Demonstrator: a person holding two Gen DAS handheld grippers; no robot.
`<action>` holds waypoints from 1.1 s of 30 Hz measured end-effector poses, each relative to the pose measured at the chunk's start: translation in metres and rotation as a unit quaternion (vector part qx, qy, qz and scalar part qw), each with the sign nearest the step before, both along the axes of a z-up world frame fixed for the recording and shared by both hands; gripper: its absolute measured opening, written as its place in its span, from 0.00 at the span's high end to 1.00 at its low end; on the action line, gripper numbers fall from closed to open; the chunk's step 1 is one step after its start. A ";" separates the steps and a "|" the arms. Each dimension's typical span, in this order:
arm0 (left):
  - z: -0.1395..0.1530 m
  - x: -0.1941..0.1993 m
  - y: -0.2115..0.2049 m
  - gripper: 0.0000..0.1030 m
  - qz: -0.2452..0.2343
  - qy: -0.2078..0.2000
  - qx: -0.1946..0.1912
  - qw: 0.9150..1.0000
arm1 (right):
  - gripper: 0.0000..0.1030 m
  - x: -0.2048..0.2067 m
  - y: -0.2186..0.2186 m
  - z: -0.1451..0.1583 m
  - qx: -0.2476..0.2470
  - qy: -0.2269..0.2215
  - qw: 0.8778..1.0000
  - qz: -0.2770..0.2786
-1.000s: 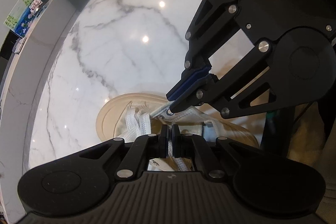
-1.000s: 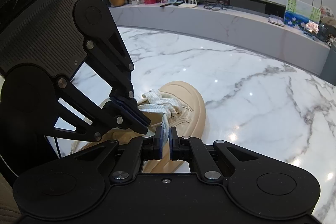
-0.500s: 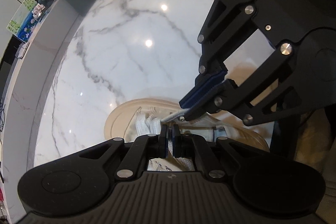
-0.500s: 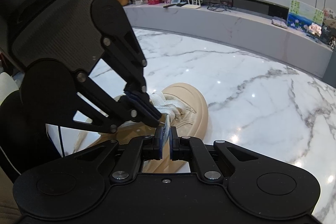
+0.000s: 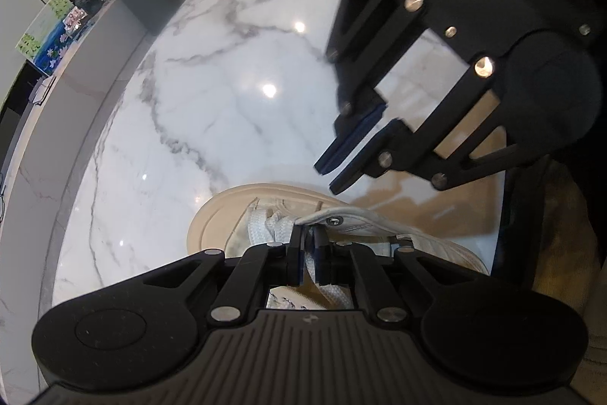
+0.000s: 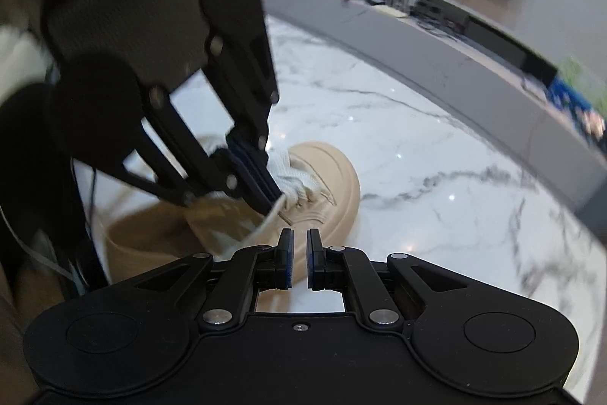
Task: Lace up shoes with both hands
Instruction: 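Insert the lace tip into the next eyelet with the left gripper while the right gripper approaches, then grasp the emerging lace tip with the right gripper while the left gripper releases it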
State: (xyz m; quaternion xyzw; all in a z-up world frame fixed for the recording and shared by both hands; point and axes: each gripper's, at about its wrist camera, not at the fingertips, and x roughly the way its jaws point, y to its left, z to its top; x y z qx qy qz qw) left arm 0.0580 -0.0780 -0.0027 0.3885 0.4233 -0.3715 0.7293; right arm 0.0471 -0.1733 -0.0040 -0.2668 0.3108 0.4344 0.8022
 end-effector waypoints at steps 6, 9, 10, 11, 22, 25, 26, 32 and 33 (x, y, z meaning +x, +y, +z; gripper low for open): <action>0.000 0.000 0.003 0.95 0.000 -0.001 -0.011 1.000 | 0.95 0.003 0.016 -0.008 -0.064 -0.031 0.993 0.091; 0.000 -0.001 0.003 0.95 -0.001 -0.003 -0.016 1.000 | 0.95 0.001 0.019 -0.009 -0.077 -0.039 0.990 0.114; 0.000 -0.001 0.003 0.95 -0.002 -0.004 -0.017 1.000 | 0.95 0.000 0.020 -0.009 -0.079 -0.041 0.989 0.122; 0.000 -0.002 0.003 0.95 -0.002 -0.004 -0.018 1.000 | 0.95 -0.001 0.021 -0.009 -0.081 -0.041 0.987 0.130; -0.002 -0.001 0.007 0.95 0.002 -0.004 -0.029 1.000 | 0.96 -0.008 0.030 -0.020 -0.104 -0.093 0.976 0.167; -0.002 0.000 0.008 0.95 0.006 -0.003 -0.034 0.999 | 0.99 -0.010 0.029 -0.019 -0.107 -0.097 0.974 0.173; -0.002 0.000 0.008 0.95 0.009 -0.003 -0.036 0.999 | 0.99 -0.011 0.029 -0.019 -0.107 -0.095 0.974 0.173; 0.006 -0.005 0.014 0.82 0.024 -0.003 -0.048 0.999 | 1.00 -0.008 0.032 -0.015 -0.105 -0.071 0.979 0.157; 0.009 -0.008 0.016 0.81 0.027 -0.004 -0.053 0.998 | 1.00 -0.006 0.033 -0.014 -0.105 -0.066 0.980 0.153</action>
